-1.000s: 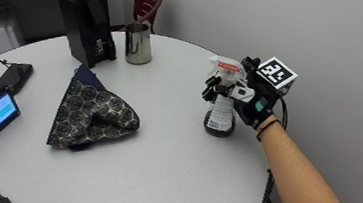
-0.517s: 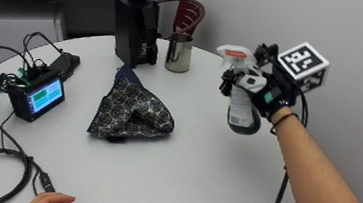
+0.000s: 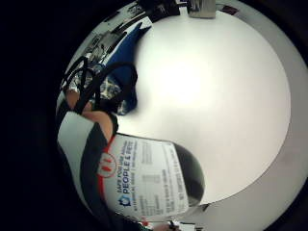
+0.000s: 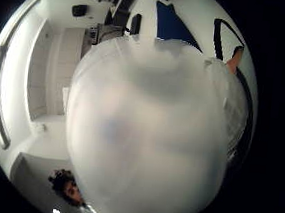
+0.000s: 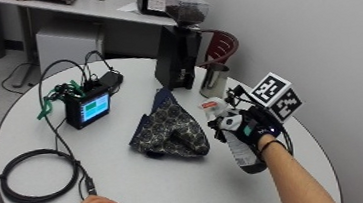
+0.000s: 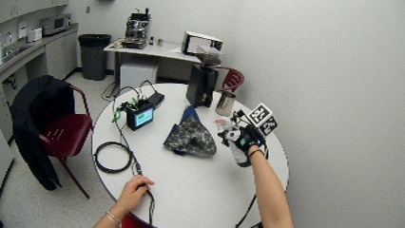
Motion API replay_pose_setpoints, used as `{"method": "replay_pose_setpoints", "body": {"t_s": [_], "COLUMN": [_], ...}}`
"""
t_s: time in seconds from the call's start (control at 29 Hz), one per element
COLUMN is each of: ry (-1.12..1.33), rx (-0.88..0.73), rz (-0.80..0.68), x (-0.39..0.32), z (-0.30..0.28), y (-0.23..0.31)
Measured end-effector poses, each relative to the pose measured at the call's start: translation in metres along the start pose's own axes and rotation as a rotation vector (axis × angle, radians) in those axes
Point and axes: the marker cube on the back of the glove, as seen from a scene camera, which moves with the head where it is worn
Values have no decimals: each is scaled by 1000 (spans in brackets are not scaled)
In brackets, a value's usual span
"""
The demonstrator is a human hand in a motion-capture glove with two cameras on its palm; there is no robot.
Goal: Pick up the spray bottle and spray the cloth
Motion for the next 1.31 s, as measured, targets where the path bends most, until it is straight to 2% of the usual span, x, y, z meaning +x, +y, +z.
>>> {"method": "replay_pose_setpoints", "body": {"t_s": [0.21,0.31,0.52,0.83,1.1,1.31], "ry": [-37,-29,-2,17,-11,-5], "rx": [71,58,5,77,-6,47], "rz": [-32,-42,45,-37,84,7], "x": [-30,-43,6,-54,5,-41], "z": [-45,-36,3,-35,12,-23], "y": [8,4,5,1,6,4]}}
